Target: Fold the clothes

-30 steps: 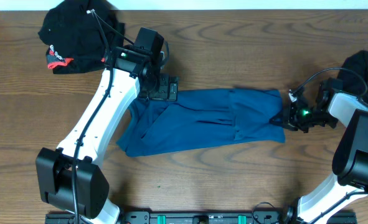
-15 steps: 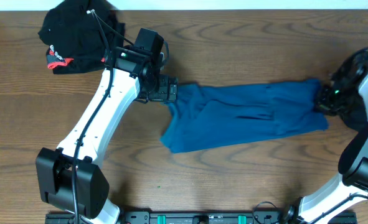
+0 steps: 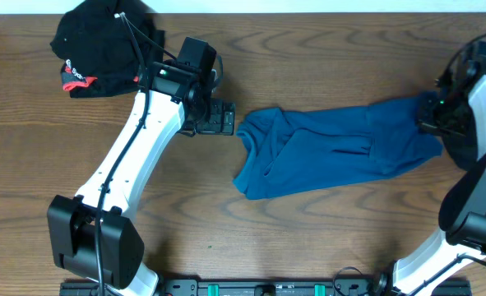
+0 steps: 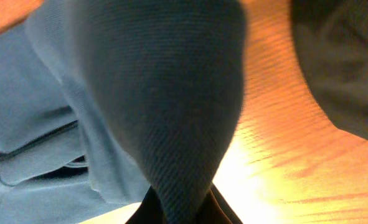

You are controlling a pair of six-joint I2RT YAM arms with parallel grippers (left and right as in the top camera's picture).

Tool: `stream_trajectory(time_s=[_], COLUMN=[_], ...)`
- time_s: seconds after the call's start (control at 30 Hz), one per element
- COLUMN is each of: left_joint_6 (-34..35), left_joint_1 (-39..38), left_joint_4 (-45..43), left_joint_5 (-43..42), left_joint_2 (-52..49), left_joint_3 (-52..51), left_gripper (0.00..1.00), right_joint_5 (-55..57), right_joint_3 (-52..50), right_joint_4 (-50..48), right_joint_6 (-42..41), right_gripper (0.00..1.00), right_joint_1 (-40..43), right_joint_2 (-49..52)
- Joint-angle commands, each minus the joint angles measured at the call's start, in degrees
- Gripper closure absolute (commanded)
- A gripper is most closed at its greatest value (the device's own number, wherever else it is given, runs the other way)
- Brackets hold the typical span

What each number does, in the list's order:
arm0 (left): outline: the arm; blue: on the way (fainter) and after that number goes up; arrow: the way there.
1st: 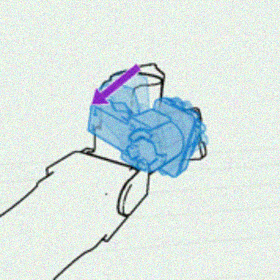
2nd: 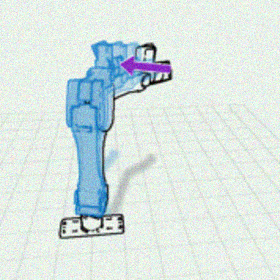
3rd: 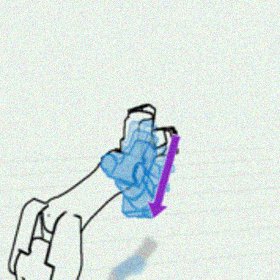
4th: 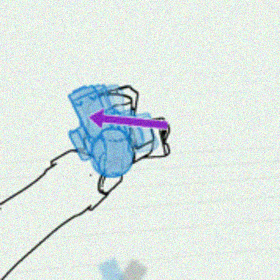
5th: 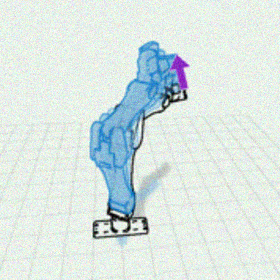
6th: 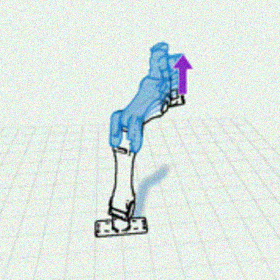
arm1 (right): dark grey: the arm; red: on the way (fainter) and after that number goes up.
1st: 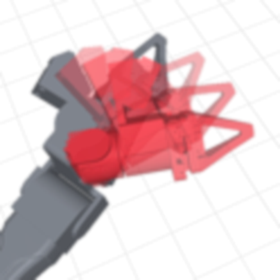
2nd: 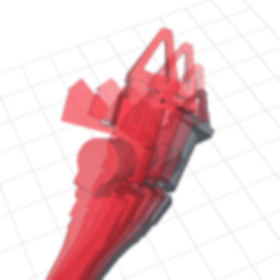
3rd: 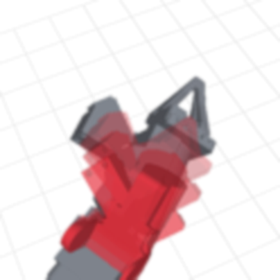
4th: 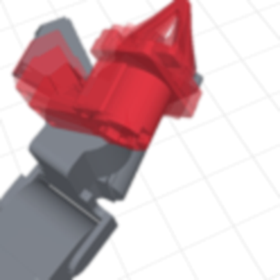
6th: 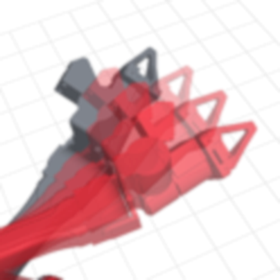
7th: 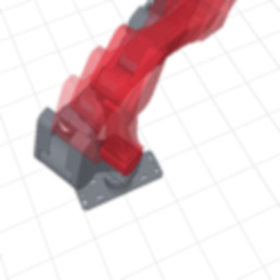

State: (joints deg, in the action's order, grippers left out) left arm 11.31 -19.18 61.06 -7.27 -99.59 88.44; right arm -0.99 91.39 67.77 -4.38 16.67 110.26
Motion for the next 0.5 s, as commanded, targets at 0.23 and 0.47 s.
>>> stream_trajectory(time_s=[0.23,0.47], left_joint_6=[-0.55,-0.55], left_joint_1=[0.26,0.24], left_joint_4=[0.17,0.39], left_joint_5=[0.5,0.5], left_joint_2=[0.31,0.31], left_joint_3=[-0.35,-0.35], left_gripper=[0.02,0.02], right_joint_5=[0.72,-0.2], right_joint_3=[1.14,1.14], right_joint_4=[0.96,1.03], right_joint_6=[-2.47,-2.49], right_gripper=[0.99,0.99], right_joint_1=[-6.23,-8.02], right_joint_2=[0.63,0.63])
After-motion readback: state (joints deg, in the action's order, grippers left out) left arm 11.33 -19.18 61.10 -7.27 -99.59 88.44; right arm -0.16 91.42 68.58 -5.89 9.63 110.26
